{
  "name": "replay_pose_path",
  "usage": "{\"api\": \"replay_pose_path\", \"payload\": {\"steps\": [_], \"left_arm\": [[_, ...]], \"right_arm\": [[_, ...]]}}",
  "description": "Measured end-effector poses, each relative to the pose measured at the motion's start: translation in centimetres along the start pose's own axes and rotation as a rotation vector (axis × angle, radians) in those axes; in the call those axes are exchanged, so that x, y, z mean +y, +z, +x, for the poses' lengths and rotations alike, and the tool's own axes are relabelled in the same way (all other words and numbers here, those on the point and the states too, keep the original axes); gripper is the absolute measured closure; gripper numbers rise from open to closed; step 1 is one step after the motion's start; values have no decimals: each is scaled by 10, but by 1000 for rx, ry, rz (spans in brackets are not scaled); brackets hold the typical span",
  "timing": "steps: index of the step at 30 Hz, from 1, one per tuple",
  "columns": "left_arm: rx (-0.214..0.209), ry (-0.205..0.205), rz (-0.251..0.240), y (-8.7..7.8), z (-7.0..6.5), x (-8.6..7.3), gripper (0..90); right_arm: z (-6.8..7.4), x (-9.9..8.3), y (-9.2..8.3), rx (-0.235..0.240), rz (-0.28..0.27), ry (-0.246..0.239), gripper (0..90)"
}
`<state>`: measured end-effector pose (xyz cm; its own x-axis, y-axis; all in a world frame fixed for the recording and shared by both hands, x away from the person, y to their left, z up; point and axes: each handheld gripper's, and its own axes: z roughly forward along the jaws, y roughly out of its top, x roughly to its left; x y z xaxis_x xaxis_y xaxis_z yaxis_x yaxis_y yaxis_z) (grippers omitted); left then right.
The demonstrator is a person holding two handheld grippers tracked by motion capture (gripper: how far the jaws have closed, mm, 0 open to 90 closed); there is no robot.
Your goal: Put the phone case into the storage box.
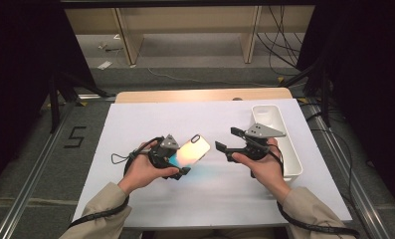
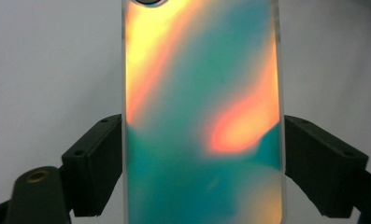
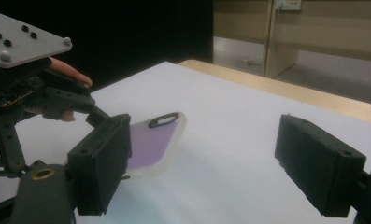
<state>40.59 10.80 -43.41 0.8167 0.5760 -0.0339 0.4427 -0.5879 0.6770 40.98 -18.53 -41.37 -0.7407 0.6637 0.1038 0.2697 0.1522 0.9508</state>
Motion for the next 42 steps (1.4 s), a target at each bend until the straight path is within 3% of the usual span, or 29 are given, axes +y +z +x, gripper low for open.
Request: {"api": "replay_pose_path", "payload": {"steps": [42], "left_arm": [[-40,50,-32,9,-26,11,171]], "right_arm": [[3,-5,26,25,34,46,213]]}}
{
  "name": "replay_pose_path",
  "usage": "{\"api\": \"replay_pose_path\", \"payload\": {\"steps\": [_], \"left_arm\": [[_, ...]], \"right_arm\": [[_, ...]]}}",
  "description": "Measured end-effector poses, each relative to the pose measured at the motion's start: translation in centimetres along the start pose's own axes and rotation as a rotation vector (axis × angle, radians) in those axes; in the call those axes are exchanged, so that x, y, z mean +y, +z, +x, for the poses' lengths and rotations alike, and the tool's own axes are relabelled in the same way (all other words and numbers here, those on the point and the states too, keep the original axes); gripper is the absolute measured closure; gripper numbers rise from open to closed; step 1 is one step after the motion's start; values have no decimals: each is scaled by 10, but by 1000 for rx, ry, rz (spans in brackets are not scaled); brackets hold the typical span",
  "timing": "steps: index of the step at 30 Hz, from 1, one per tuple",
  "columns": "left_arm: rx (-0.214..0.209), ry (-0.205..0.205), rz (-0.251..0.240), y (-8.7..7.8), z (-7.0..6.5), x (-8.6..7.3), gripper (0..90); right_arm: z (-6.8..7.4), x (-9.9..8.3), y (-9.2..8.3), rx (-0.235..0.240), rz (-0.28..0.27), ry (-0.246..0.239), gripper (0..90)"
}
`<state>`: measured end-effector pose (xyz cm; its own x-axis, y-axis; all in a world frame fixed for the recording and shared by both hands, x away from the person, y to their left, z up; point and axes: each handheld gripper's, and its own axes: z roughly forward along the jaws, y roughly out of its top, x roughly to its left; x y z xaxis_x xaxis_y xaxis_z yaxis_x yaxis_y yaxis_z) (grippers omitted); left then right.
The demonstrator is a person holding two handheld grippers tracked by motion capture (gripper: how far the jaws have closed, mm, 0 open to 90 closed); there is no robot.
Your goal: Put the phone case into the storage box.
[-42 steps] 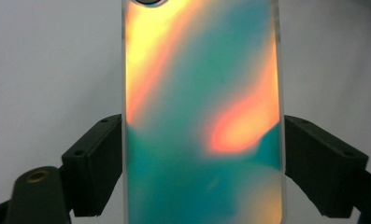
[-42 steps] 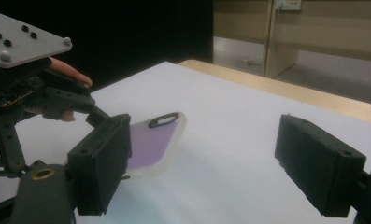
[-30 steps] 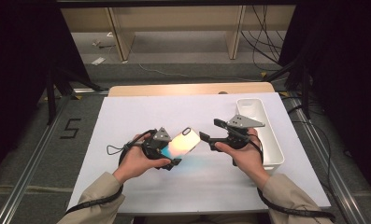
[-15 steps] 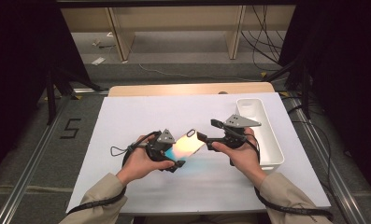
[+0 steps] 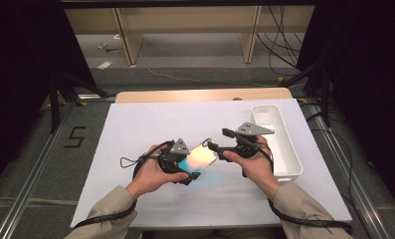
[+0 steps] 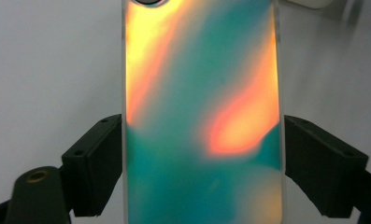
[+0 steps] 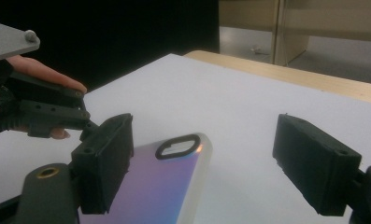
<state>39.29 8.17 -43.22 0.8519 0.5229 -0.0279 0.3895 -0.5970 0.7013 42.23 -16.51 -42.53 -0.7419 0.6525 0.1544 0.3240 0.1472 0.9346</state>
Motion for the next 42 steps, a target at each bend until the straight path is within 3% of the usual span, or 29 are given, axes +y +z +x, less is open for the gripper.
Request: {"api": "replay_pose_path", "payload": {"steps": [16,42], "left_arm": [[-2,14,-12,1,-5,3,171],[-1,20,-21,1,-6,3,171]], "right_arm": [[1,-2,10,10,17,18,220],[0,-9,19,39,55,82,347]]}}
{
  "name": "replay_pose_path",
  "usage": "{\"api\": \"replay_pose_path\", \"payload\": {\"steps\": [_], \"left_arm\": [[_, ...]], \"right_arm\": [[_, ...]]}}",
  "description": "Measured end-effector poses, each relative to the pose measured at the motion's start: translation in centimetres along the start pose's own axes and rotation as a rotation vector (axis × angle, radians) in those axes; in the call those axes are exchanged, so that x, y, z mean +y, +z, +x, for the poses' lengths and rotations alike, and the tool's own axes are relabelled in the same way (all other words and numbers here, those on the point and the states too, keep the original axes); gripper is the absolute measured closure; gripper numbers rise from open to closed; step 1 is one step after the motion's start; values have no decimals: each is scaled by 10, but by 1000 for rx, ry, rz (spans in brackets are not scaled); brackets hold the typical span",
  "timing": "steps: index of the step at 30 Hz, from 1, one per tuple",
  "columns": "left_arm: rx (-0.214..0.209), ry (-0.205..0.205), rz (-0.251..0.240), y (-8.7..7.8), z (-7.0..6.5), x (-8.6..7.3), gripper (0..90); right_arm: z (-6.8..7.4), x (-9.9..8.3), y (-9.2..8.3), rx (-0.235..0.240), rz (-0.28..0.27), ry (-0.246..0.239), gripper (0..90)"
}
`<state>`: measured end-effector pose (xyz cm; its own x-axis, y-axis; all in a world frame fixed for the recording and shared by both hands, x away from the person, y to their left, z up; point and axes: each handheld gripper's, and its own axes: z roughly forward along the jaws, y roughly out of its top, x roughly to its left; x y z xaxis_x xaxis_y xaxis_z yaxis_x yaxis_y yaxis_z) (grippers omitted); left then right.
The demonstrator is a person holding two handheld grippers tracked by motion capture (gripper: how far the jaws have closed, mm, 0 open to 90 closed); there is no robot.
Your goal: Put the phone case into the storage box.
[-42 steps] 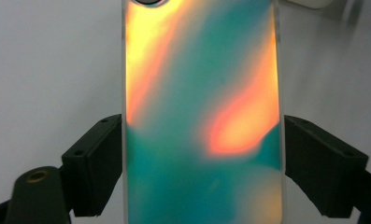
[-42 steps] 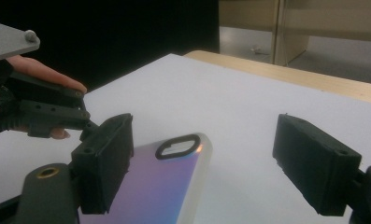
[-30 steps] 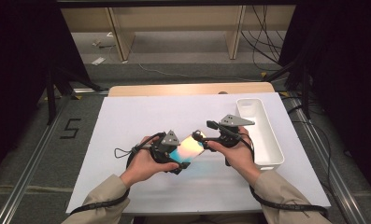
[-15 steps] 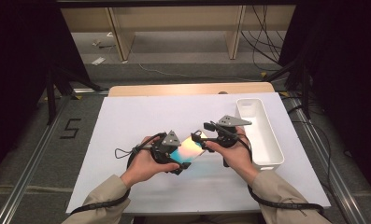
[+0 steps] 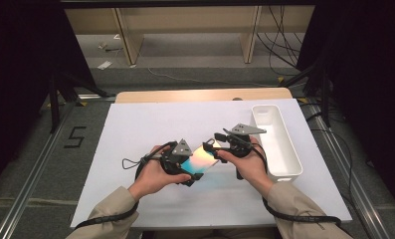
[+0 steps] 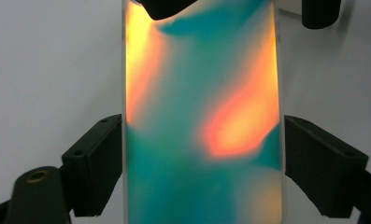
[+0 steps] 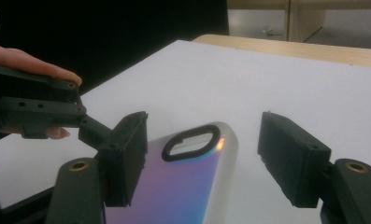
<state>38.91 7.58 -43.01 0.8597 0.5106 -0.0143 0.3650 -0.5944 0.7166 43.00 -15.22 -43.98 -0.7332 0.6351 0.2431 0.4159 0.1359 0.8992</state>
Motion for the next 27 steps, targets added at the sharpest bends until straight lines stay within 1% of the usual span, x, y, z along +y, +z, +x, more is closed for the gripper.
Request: {"api": "replay_pose_path", "payload": {"steps": [6,19,27], "left_arm": [[2,-3,-4,0,0,0,172],[3,-1,-5,0,0,0,171],[2,-4,-11,0,-1,0,171]], "right_arm": [[0,0,1,10,-6,12,387],[0,-1,1,24,0,34,456],[0,-1,2,37,-4,34,511]]}}
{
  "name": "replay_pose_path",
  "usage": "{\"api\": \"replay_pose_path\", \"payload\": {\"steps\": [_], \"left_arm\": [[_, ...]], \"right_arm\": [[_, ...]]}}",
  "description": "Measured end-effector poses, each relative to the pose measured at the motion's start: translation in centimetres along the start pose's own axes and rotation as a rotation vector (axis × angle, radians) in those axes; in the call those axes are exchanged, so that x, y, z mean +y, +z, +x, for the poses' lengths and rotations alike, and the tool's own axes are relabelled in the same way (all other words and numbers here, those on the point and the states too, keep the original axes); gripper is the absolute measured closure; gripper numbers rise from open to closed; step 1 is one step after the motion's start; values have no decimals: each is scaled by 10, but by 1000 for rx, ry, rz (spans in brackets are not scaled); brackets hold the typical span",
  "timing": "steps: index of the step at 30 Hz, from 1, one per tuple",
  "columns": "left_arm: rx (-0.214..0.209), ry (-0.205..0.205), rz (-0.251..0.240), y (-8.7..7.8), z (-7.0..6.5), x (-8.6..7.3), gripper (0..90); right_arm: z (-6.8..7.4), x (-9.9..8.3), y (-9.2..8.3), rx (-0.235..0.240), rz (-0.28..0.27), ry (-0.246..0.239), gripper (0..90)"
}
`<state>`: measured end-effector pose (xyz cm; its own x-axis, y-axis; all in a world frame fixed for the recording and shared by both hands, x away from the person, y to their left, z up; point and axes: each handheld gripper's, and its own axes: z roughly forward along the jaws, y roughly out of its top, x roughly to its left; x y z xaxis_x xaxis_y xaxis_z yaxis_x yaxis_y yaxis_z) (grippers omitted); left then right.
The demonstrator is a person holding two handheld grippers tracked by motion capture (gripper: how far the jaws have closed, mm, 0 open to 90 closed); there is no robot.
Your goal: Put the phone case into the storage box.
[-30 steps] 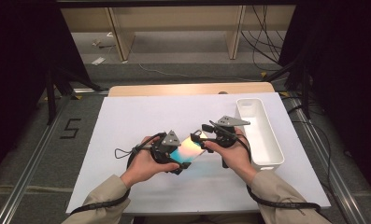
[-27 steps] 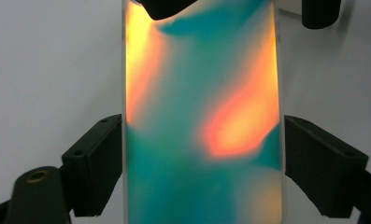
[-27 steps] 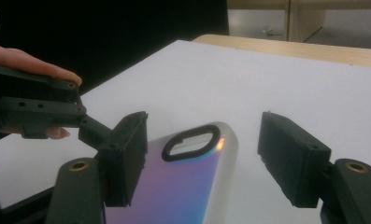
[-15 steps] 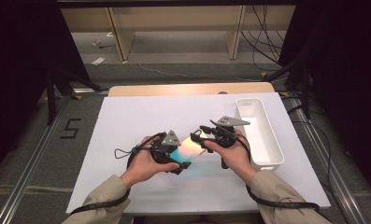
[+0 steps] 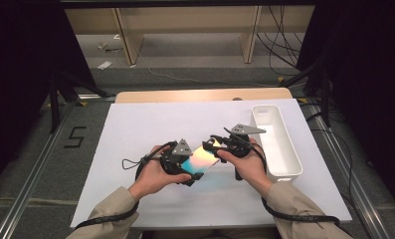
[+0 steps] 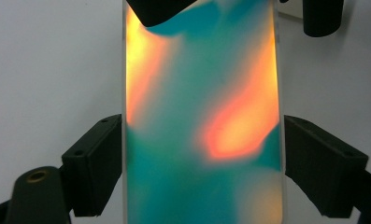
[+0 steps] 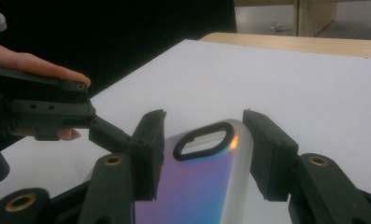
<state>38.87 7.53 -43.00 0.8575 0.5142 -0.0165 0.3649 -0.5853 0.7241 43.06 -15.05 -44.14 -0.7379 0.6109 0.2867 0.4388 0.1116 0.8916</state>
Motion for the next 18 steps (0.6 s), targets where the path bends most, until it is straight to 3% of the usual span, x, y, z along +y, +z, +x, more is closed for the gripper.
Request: {"api": "replay_pose_path", "payload": {"steps": [18], "left_arm": [[17,10,-4,0,0,0,171]], "right_arm": [[0,1,-1,-2,-19,53,571]]}}
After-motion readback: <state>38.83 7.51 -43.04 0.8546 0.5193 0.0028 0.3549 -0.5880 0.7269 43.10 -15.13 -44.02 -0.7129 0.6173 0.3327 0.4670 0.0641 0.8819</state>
